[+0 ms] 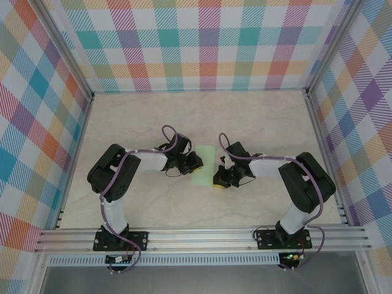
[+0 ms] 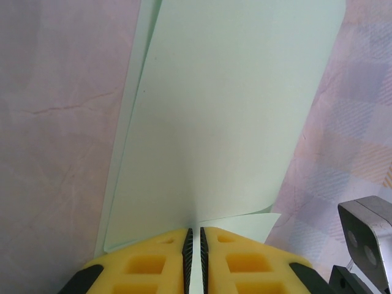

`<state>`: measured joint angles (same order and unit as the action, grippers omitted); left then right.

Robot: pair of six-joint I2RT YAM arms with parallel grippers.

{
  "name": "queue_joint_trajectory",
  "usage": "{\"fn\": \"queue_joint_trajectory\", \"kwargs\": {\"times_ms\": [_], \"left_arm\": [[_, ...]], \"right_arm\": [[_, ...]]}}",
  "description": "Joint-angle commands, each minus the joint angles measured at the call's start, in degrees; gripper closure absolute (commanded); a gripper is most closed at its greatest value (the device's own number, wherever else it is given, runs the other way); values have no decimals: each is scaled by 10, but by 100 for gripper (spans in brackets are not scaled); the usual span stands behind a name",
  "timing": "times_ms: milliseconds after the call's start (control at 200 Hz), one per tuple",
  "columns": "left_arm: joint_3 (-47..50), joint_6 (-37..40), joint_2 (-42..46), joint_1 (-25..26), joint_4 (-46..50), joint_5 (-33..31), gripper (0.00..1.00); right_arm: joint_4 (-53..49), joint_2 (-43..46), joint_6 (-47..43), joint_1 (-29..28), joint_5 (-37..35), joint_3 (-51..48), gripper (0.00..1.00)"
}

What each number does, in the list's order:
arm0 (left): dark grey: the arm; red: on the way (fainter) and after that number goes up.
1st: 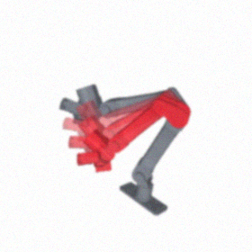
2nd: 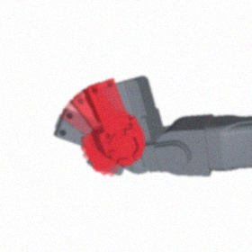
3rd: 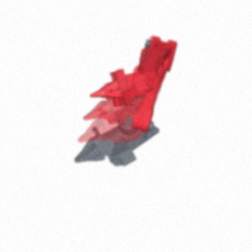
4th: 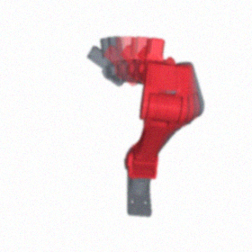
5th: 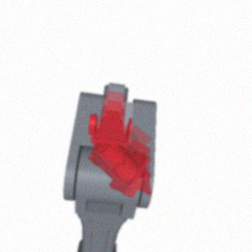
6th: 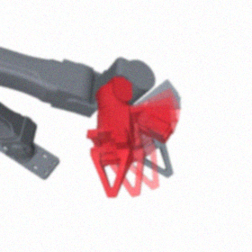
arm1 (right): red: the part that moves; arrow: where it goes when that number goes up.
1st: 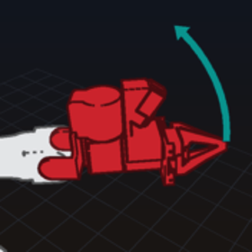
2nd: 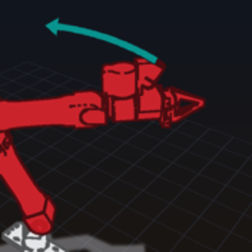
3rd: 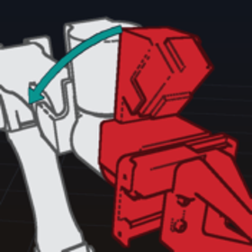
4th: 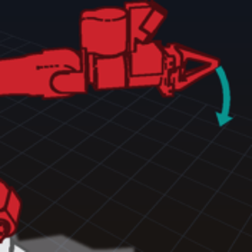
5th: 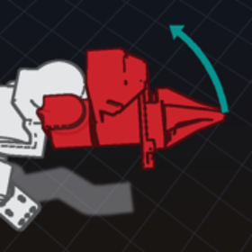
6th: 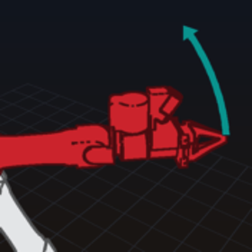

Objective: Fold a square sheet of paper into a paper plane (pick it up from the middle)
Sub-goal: Fold the triangle a second time at the center of the table.

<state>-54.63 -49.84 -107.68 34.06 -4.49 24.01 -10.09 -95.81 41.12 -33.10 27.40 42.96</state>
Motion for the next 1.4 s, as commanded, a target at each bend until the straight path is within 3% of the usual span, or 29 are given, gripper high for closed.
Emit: {"fn": "queue_joint_trajectory", "kwargs": {"times_ms": [0,315,540,815,1075,1240,1395], "left_arm": [[14,10,-18,2,40,-33,84],[11,12,-20,1,42,-27,84],[4,12,-23,1,44,-25,84],[3,13,-27,1,43,-22,84],[13,19,-28,5,28,-2,84],[24,26,-19,12,25,10,84],[22,27,-13,13,29,8,84]], "right_arm": [[-15,17,2,-4,-1,22,98],[17,-32,19,-4,23,74,97],[33,-69,8,-4,47,41,97],[20,-6,-4,-4,27,-50,96],[-15,54,-14,3,3,-58,95],[-4,83,15,24,-27,-36,81],[19,54,36,36,-28,7,72]]}}
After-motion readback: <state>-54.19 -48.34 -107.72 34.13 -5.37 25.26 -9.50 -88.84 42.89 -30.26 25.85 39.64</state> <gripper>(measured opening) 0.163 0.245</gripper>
